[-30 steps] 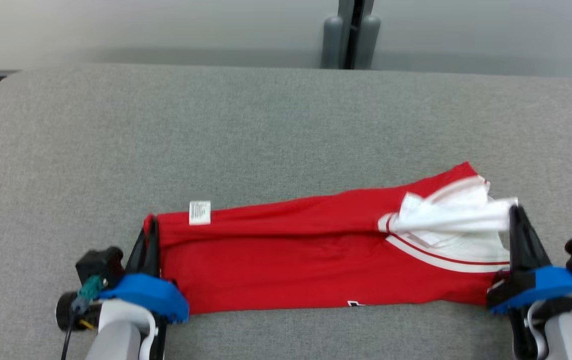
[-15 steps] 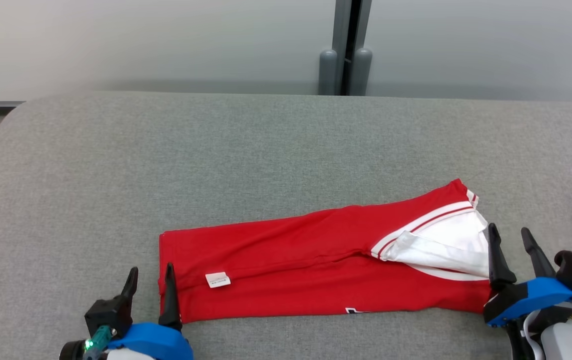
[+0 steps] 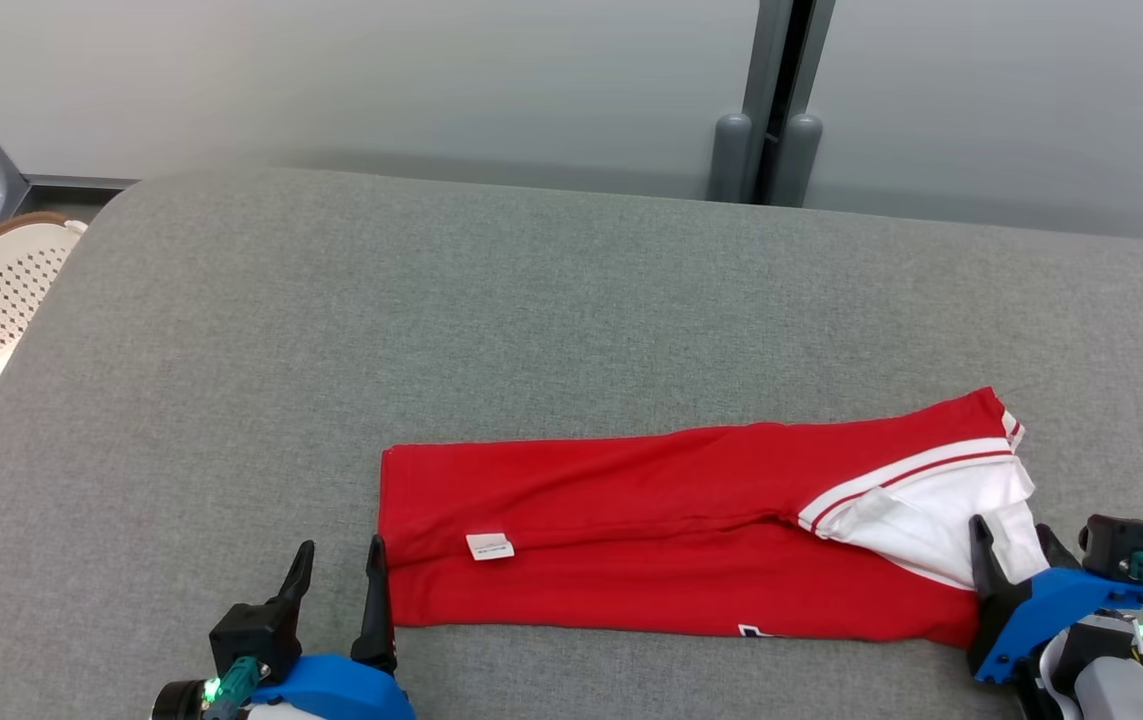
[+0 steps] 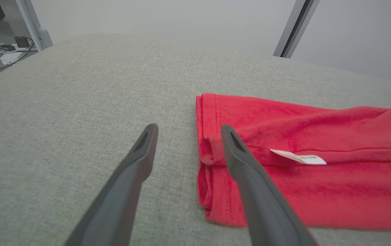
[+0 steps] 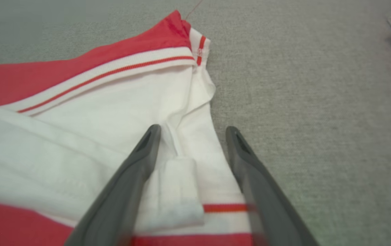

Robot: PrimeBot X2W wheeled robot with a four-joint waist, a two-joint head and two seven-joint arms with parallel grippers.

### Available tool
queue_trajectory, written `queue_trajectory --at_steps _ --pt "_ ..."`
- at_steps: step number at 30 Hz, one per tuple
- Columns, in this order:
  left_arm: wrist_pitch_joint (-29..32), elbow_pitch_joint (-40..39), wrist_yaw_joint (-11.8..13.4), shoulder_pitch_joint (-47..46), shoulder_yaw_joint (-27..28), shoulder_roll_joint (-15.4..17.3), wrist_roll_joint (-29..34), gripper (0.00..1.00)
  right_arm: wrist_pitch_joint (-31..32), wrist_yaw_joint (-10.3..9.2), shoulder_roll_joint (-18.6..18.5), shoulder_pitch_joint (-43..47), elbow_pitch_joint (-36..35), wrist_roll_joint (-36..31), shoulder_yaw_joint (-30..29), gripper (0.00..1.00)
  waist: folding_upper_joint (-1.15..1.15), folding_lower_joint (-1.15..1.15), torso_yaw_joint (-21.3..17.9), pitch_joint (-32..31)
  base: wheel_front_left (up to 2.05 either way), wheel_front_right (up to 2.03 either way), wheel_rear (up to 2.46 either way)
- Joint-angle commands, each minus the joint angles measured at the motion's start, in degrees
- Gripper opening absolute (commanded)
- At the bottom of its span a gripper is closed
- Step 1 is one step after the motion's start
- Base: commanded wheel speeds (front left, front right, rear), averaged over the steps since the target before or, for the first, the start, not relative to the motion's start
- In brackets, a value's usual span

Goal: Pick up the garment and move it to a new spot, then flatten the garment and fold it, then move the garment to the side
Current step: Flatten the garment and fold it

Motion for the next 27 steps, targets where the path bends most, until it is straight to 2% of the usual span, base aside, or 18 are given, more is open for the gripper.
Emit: queue_trajectory --at_steps 1,2,3,7,11,14,17,21,27 --pt "-0.26 -0.23 0.29 -0.25 -0.03 0.01 -0.06 1.00 1.25 0.07 1.58 0.74 2.32 0.39 1.02 0.96 0.00 0.00 0.11 -0.08 0.00 0.00 0.00" --pt "-0.26 -0.23 0.34 0.02 0.06 0.01 -0.06 1.00 1.51 0.12 2.19 0.77 3.50 0.93 1.35 0.32 0.00 0.00 0.09 -0.18 0.00 0.00 0.00" --pt "-0.26 -0.17 0.40 0.30 0.26 0.02 -0.03 1.00 1.41 0.14 2.63 0.83 4.36 1.43 1.83 0.00 0.00 0.00 -0.05 -0.34 0.00 0.00 0.00" --pt "-0.26 0.20 0.33 1.37 0.68 0.00 0.33 1.00 -1.10 -0.03 -0.02 0.79 5.31 2.25 0.94 0.00 0.00 0.00 -1.25 -1.44 0.00 0.00 0.00" --pt "-0.26 0.07 0.15 1.91 0.25 0.00 -0.03 1.00 -2.89 -0.03 -2.72 0.33 3.19 1.54 -1.63 0.00 0.00 0.00 -2.59 -2.56 0.00 0.00 0.00" --pt "-0.26 0.17 0.37 2.18 -0.07 0.04 -0.73 1.00 -3.03 0.00 -2.99 0.81 -1.95 0.44 -3.32 0.00 0.00 0.00 -3.47 -3.25 0.00 0.00 0.00" --pt "-0.26 0.29 0.52 2.13 -1.12 0.01 -1.52 1.00 -3.02 0.01 -1.10 2.72 -8.72 -0.54 -3.07 0.00 0.00 0.00 -3.78 -3.58 0.00 0.00 0.00" --pt "-0.26 0.53 0.73 2.46 -2.34 0.04 -2.18 1.00 -3.03 0.02 2.10 4.21 -17.00 -0.16 1.50 0.00 0.00 0.00 -3.27 -4.06 0.00 0.00 0.00" --pt "-0.26 1.27 0.69 3.10 -3.78 0.02 -2.93 1.00 -3.01 0.02 4.87 5.42 -23.33 4.28 13.97 0.00 0.00 0.00 -0.15 -4.77 0.00 0.00 0.00"
